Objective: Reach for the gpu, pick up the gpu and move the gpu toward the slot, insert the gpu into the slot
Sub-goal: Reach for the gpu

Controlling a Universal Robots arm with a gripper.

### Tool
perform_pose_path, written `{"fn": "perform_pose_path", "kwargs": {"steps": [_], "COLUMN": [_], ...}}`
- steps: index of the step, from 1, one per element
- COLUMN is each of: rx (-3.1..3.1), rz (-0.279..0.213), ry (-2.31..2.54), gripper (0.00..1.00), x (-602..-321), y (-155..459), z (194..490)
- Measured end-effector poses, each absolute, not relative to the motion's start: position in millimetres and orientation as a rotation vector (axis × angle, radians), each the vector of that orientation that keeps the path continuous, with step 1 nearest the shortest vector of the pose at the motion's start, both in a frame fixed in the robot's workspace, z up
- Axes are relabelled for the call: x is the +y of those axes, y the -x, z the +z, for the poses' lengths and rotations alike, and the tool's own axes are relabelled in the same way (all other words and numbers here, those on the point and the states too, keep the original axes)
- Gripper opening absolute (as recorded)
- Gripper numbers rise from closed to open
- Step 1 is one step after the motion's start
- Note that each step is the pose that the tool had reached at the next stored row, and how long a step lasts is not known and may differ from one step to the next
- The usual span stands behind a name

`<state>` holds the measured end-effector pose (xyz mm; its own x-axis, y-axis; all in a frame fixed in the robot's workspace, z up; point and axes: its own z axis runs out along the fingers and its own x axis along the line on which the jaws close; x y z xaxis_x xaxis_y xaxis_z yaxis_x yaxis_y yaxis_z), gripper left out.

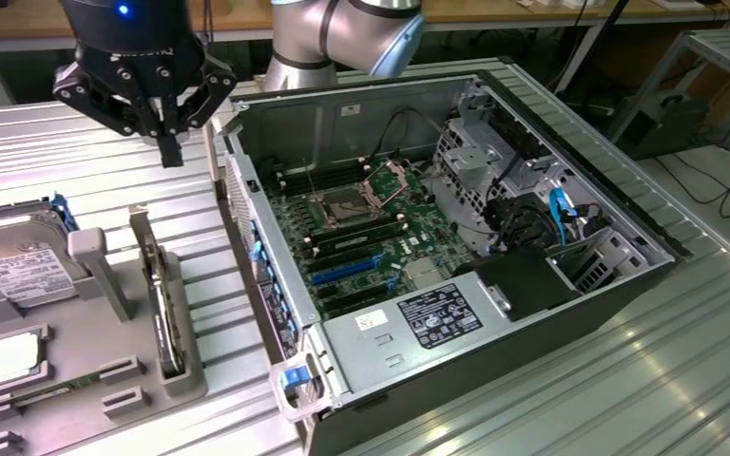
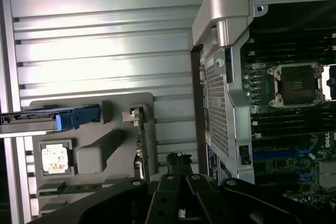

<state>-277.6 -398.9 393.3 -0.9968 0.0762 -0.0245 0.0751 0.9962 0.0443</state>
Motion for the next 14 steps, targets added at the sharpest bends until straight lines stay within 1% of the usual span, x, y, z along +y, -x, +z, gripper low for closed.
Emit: {"fn": "perform_pose_path", "kwargs": {"steps": [14], "rx": [3.113], "rz": [0.068], "ry": [-0.118], "gripper": [0.11], "x": [-398.9], "y": [298.6], "z": [393.2]}}
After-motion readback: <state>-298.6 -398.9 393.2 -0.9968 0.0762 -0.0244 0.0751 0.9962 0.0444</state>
